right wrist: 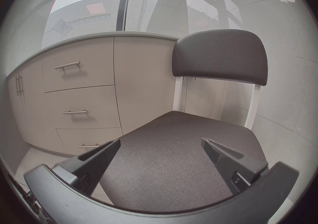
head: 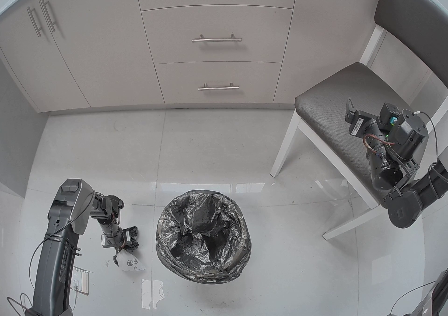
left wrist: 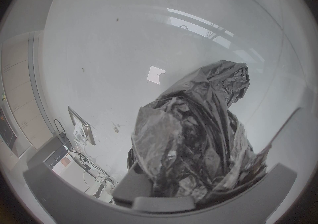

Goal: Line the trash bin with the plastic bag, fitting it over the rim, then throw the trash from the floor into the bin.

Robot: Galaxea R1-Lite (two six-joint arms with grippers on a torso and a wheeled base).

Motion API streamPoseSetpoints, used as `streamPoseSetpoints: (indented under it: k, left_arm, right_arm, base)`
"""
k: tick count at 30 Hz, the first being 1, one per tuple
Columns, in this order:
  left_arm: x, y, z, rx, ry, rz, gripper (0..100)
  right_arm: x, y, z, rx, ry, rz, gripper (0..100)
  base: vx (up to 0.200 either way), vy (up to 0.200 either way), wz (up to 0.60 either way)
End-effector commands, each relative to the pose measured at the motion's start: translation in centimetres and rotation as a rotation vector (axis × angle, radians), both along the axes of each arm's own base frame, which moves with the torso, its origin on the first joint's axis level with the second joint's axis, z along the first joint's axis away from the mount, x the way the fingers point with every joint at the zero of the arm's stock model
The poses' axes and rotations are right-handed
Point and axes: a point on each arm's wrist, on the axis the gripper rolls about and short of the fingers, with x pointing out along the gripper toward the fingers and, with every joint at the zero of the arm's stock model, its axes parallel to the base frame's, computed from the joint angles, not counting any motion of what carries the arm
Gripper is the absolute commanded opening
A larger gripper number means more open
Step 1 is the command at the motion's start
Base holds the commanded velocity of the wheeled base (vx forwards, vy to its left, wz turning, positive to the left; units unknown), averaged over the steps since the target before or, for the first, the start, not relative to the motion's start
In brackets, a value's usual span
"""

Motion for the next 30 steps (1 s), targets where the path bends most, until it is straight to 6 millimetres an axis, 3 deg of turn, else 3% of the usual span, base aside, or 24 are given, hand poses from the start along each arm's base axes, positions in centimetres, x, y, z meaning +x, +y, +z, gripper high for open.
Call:
streamPoseSetpoints:
  k: [1,2,3,5,7,9,15,23,30]
  left_arm:
    - [1.0,-0.5,4.0,0.004,-0.034,-0.013,0]
    - [1.3,-0.9,6.3,0.001,-0.036,-0.023,0]
    - [1.3,-0.9,6.3,0.001,-0.036,-0.023,0]
    - [1.3,-1.9,11.1,-0.044,-0.035,-0.043,0]
    - [1.1,-2.6,14.0,-0.086,-0.029,-0.057,0]
    - [0.5,-3.7,18.1,-0.126,-0.03,-0.078,0]
    - [-1.9,-7.4,25.5,-0.141,-0.003,-0.148,0]
    - [-5.6,-14.2,32.6,-0.174,-0.053,-0.244,0]
    - [-9.4,-19.3,35.7,-0.175,-0.035,-0.392,0]
  right_arm:
    - [0.1,-0.1,0.0,-0.001,0.0,-0.005,100]
    - [0.0,-0.2,0.2,0.002,-0.006,-0.006,100]
    - [0.0,-0.2,0.2,0.002,-0.006,-0.006,100]
    - [-0.4,-0.3,0.7,0.01,-0.018,-0.021,100]
    - [-0.5,-0.4,1.0,0.013,-0.024,-0.023,100]
    - [-0.8,-0.5,1.2,0.018,-0.033,-0.022,100]
    - [-1.8,-0.9,2.0,0.03,-0.056,-0.021,100]
    - [-2.7,-1.5,2.4,0.069,-0.074,-0.021,100]
    - [-2.7,-1.5,2.2,0.082,-0.071,-0.015,100]
  base:
    - [0.0,0.0,0.0]
    - [0.0,0.0,0.0]
    - [0.0,0.0,0.0]
    - [0.0,0.0,0.0]
    - [0.0,0.0,0.0]
    - [0.0,0.0,0.0]
    - [0.0,0.0,0.0]
    - [0.0,0.0,0.0]
    - [0.0,0.0,0.0]
